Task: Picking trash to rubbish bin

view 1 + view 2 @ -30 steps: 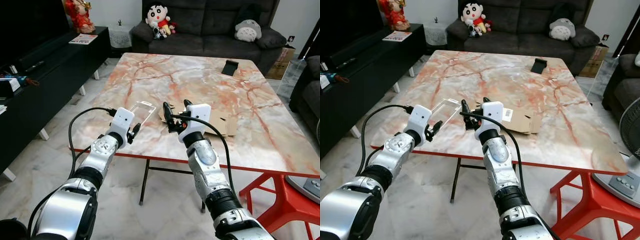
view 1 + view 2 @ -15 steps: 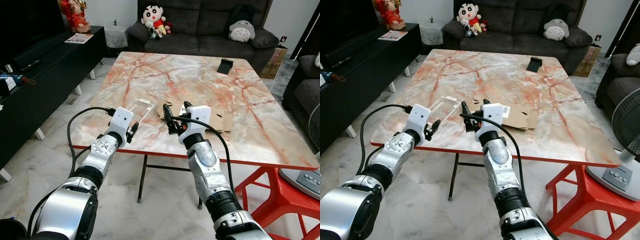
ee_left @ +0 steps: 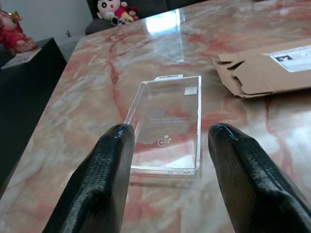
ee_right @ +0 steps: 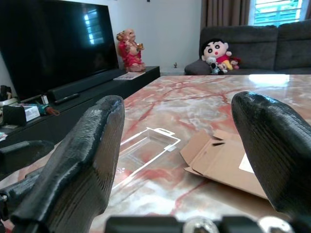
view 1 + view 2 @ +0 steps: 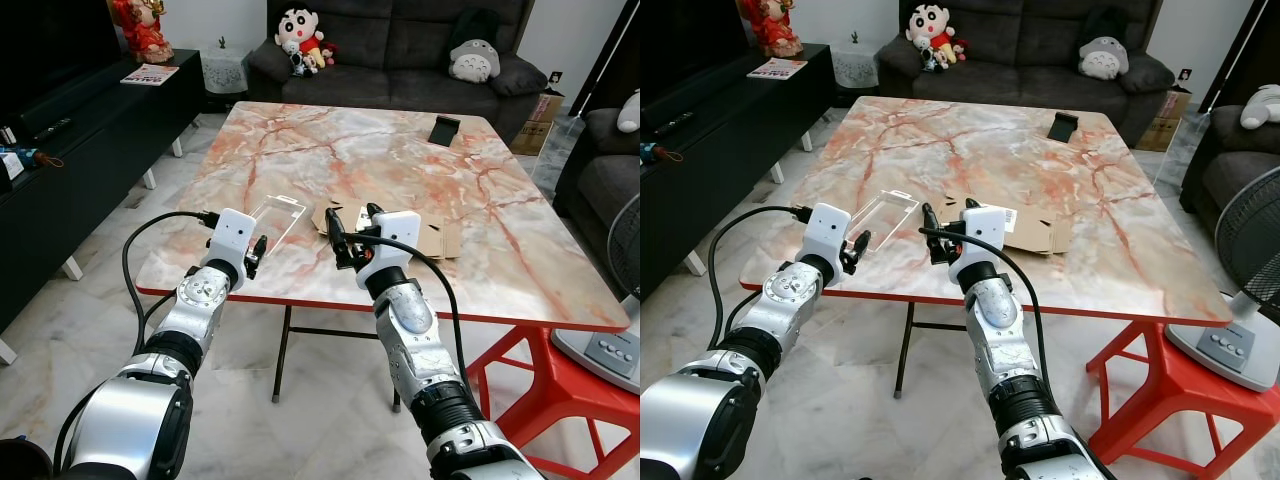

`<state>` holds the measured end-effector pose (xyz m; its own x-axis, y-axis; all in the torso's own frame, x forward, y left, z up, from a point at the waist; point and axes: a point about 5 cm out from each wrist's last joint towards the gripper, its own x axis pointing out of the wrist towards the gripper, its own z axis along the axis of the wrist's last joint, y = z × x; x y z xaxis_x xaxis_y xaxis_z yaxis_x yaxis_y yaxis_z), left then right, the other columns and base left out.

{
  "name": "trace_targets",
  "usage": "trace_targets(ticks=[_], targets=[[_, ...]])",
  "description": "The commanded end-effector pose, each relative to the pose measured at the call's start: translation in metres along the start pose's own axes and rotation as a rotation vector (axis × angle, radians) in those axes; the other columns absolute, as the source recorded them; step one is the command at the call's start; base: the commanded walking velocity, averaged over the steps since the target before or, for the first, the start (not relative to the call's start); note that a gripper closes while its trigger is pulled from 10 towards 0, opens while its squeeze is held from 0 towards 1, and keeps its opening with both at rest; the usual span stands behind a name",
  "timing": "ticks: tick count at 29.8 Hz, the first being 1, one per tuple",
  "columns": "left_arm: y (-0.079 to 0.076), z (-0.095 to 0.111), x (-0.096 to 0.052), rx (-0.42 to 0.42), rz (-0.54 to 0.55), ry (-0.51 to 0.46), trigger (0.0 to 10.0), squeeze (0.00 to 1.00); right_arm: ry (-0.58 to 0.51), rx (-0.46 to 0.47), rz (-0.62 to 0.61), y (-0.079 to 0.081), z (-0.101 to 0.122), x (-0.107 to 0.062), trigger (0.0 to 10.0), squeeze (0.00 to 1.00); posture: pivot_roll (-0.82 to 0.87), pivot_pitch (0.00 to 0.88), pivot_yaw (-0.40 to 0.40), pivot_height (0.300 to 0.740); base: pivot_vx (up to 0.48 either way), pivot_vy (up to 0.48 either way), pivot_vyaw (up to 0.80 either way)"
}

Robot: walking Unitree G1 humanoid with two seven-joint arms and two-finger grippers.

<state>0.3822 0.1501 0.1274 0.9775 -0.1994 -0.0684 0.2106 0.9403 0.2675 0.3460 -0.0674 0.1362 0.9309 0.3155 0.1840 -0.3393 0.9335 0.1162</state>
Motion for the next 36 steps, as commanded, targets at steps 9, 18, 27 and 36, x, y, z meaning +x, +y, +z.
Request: trace_targets(ticks=[9, 18, 27, 36], targets=[[0.006, 0.019, 0.005, 0.000, 0.035, -0.071, 10.0, 0.00, -0.020, -0.003, 0.001, 0.001, 0.007, 0.003, 10.0, 0.00, -0.05, 0.049, -0.028, 0.740, 0.211, 0.000, 0.00], [0.007, 0.019, 0.005, 0.003, 0.042, -0.074, 10.0, 0.00, -0.021, -0.003, 0.000, 0.000, 0.007, 0.004, 10.0, 0.00, -0.05, 0.046, -0.030, 0.740, 0.480, 0.000, 0.00], [0.009, 0.022, 0.006, 0.005, 0.050, -0.084, 10.0, 0.00, -0.023, -0.002, 0.003, 0.001, 0.008, 0.004, 10.0, 0.00, -0.05, 0.047, -0.031, 0.740, 0.480, 0.000, 0.00], [0.013, 0.021, 0.004, 0.003, 0.066, -0.092, 10.0, 0.00, -0.038, -0.029, 0.050, 0.006, 0.010, 0.003, 10.0, 0.00, -0.05, 0.048, -0.035, 0.740, 0.480, 0.000, 0.18]])
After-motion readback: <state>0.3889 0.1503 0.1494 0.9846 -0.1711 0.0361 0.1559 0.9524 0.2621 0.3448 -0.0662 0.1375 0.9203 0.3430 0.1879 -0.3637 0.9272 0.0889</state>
